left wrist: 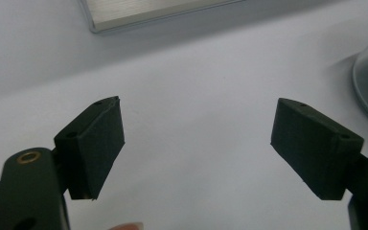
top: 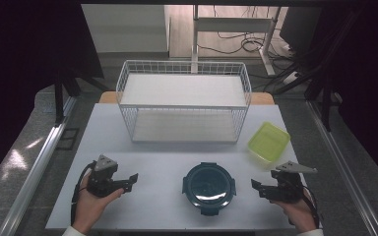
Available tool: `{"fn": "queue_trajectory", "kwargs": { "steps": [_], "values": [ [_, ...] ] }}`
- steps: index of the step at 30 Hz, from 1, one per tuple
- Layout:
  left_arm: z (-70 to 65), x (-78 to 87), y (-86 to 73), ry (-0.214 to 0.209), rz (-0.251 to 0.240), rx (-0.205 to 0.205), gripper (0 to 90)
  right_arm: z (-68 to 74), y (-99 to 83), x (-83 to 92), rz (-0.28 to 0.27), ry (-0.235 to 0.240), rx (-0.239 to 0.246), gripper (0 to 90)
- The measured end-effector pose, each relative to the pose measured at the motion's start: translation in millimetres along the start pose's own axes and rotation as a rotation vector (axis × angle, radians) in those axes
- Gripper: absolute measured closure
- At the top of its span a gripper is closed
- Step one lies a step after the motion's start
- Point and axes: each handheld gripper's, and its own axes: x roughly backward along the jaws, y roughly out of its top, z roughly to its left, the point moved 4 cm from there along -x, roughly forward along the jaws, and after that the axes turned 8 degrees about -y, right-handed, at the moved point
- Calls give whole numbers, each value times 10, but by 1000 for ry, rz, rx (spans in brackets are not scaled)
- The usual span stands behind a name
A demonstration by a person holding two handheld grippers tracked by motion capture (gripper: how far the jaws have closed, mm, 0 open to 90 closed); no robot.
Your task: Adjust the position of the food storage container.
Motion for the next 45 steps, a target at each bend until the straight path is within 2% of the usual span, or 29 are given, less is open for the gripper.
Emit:
{"fn": "queue_trajectory", "kwargs": {
  "steps": [3,7,18,22,29,34,41,45],
  "values": [
    [1,-2,-7,-1,3,-4,185,-4,-7,-6,6,5,7,169],
    [-16,-10,-15,-6,11,-12,182,-4,-13,-5,1,-14,25,163],
    [-27,-47,-11,0,17,-22,171,-55,-26,26,4,-27,8,188],
    [-26,-45,-7,1,15,-26,175,-60,-31,33,4,-42,20,197],
    [-38,-42,-4,-6,13,-27,179,-55,-30,30,14,-39,21,205],
    [-39,-38,-6,-11,20,-25,184,-67,-18,42,25,-14,4,233],
    [-53,-48,-13,-14,32,-31,184,3,23,138,59,46,66,364],
    [-51,-48,-16,-14,35,-33,184,67,34,197,76,84,84,448]
  ]
}}
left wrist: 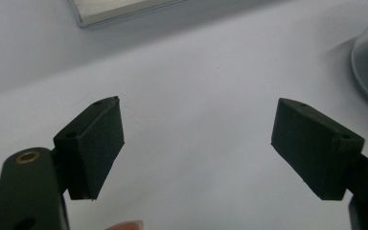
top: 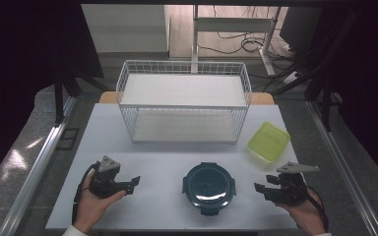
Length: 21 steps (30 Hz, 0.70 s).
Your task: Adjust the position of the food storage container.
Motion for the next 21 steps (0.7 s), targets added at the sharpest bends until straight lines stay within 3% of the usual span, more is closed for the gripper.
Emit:
{"fn": "queue_trajectory", "kwargs": {
  "steps": [7,8,10,13,21],
  "values": [
    [2,-10,-5,4,6,-4,183,144,-32,23,70,35,57,667],
    [2,-10,-5,4,6,-4,183,144,-32,23,70,35,57,667],
    [1,-10,-6,3,10,-8,183,201,-52,31,96,60,85,774],
    [1,-17,-9,4,12,-9,183,267,-60,49,105,99,112,857],
    [-9,-21,-11,4,15,-12,183,509,-109,46,144,147,214,886]
  ]
}}
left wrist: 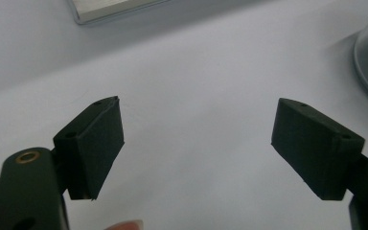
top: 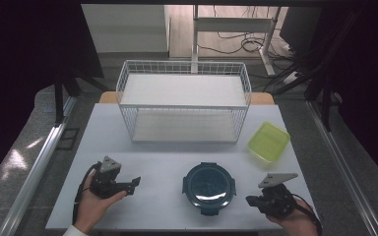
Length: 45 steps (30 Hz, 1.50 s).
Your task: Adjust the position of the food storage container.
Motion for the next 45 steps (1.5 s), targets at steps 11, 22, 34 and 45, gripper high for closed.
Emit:
{"fn": "queue_trajectory", "kwargs": {
  "steps": [11,22,34,45],
  "values": [
    [-23,-11,2,-5,6,-8,183,302,33,-144,53,57,94,887],
    [-27,-25,-5,-12,10,-3,183,403,79,-292,73,47,120,888],
    [-11,-24,-8,-11,12,-4,183,399,149,-381,82,17,134,888],
    [-14,-31,-6,-9,14,-6,183,380,182,-446,110,-5,149,889]
  ]
}}
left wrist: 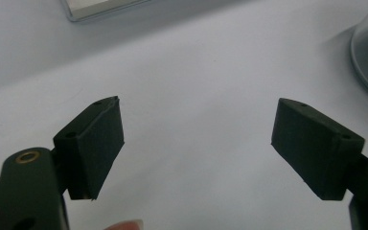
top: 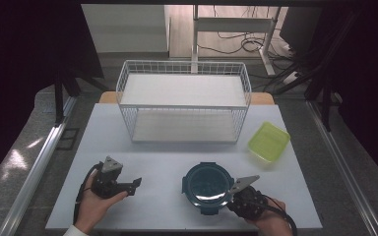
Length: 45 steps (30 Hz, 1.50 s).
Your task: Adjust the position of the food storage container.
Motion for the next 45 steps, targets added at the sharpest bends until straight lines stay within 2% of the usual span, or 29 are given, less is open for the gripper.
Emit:
{"fn": "queue_trajectory", "kwargs": {
  "steps": [6,15,24,30,36,45],
  "values": [
    [10,2,0,1,-3,5,183,-56,97,-58,-5,-27,2,889],
    [24,1,-2,3,2,1,183,28,266,-134,-24,22,25,889],
    [46,6,-7,6,0,5,183,93,470,-247,-31,46,41,889],
    [50,10,-9,5,-1,6,183,61,571,-315,-41,41,12,890],
    [52,2,-10,7,1,6,183,70,633,-355,-47,43,18,889],
    [59,0,-14,8,3,8,183,76,630,-372,-56,46,23,889]
  ]
}}
